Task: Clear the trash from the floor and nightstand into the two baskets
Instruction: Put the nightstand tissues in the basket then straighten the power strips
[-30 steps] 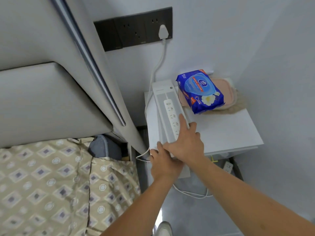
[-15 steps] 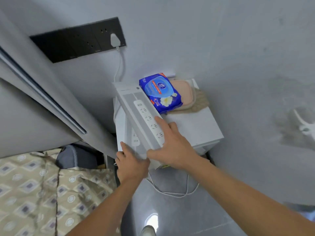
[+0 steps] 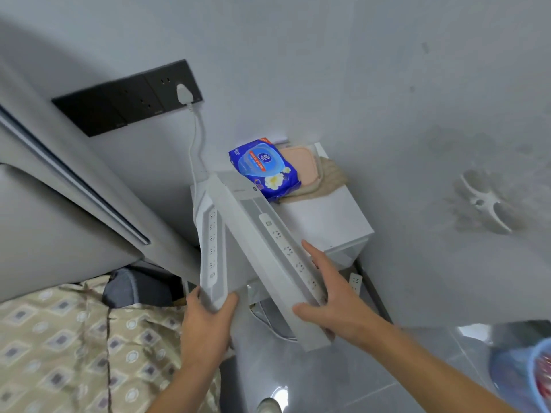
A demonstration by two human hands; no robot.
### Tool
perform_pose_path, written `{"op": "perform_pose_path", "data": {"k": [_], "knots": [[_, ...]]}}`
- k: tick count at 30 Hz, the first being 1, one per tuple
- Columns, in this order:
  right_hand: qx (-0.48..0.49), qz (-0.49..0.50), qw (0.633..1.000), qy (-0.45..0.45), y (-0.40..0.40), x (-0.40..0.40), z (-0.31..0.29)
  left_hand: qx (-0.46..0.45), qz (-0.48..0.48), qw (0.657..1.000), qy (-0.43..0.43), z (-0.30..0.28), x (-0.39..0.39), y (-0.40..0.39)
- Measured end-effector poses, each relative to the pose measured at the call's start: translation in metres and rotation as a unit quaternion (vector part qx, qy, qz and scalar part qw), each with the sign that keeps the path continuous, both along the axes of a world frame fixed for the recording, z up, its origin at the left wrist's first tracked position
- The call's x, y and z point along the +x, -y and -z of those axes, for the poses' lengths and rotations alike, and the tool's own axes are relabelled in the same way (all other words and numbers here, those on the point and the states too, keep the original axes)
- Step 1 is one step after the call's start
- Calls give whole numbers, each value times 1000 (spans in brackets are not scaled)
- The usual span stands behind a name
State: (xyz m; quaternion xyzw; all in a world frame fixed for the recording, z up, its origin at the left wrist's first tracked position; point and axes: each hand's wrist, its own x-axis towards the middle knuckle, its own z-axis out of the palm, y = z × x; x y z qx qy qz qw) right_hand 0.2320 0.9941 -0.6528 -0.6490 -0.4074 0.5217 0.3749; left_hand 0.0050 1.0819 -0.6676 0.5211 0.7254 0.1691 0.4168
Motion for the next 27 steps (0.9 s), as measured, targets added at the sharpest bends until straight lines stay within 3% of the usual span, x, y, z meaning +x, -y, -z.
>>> {"op": "perform_pose_path", "data": {"k": [7, 13, 19, 27], "knots": [[-26, 39, 999, -1, 62, 1, -8, -25, -38, 997, 59, -35, -41, 34], [-63, 104, 992, -42, 157, 9, -15, -50, 77, 994, 63, -90, -22, 80], [-52, 191, 979, -42, 274, 18, -28, -69, 199, 976, 60, -124, 35, 175], [-74, 313, 946, -29, 520, 31, -38, -144, 330, 933, 8, -118, 92, 356]]}}
